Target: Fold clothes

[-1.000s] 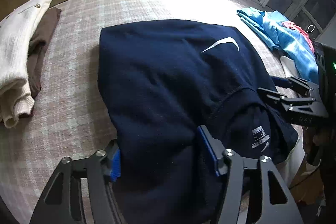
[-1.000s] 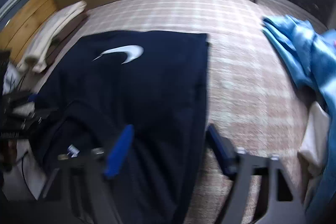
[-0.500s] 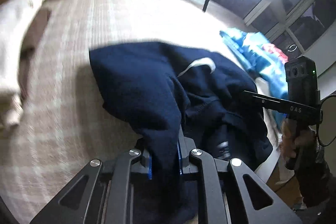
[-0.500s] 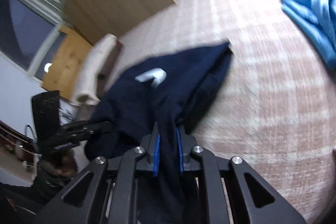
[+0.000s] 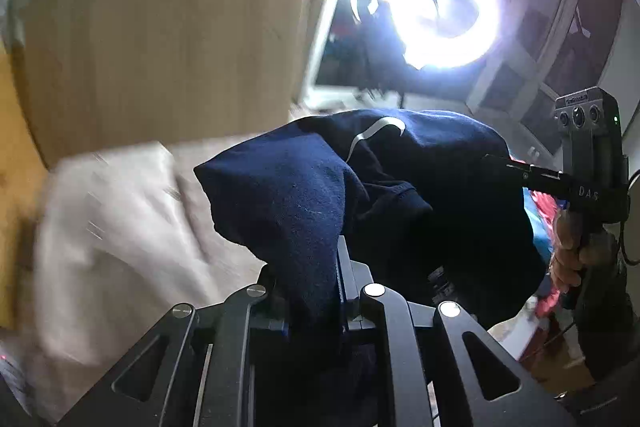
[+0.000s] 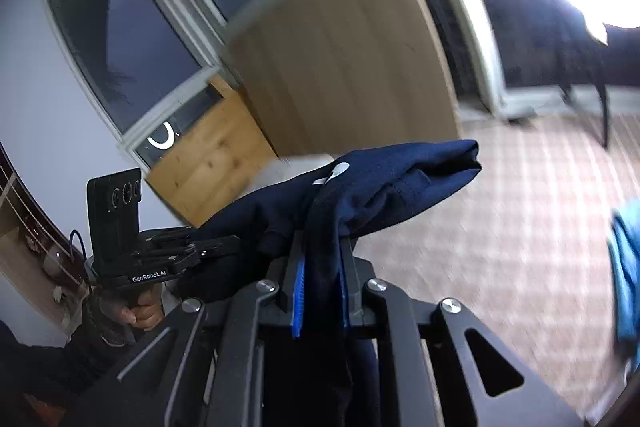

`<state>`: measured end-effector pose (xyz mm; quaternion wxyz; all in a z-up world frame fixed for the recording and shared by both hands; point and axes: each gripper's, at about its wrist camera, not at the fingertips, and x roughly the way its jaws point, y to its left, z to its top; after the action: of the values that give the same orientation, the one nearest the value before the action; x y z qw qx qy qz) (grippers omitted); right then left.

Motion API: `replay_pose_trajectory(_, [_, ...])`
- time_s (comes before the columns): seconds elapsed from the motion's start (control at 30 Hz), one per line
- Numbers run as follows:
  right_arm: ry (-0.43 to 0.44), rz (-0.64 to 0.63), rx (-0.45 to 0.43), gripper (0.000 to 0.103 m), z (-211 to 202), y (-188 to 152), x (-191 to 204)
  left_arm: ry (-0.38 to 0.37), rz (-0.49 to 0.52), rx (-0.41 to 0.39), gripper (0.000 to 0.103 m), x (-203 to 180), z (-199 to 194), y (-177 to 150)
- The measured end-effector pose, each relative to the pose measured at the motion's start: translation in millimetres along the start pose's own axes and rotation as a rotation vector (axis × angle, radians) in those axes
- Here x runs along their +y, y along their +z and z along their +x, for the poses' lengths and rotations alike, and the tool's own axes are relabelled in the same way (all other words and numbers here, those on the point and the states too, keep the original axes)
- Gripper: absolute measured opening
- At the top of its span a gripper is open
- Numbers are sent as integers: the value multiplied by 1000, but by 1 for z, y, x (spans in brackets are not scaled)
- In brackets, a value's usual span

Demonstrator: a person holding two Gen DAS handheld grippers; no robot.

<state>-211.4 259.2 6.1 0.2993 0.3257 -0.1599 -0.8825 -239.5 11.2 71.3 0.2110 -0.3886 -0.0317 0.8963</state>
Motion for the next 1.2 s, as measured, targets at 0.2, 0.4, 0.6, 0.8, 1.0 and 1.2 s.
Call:
replay_pose_trajectory(0.2, [46,-24,-48,13,77,42,69,115,48,-63,15,98,-57,22])
replay_pose_trajectory(0.4, [55,-23,-29,13,161,57,114,173,58,-44,14,183,-68,26])
replay_pose_trajectory(0.6, [8,14,28,13,220,49,106,143,43,9,15,236,-28,6])
replay_pose_trajectory(0.8, [-116,115,241,17,278,-16,41,45,-78,206,22,295,63,-51])
replay_pose_trajectory(1.0, [-131,90,214,22,240,3,46,46,-158,167,26,310,27,-39])
replay_pose_trajectory(1.2, [-117,-30,157,22,252,40,73,148,-38,109,26,290,20,1])
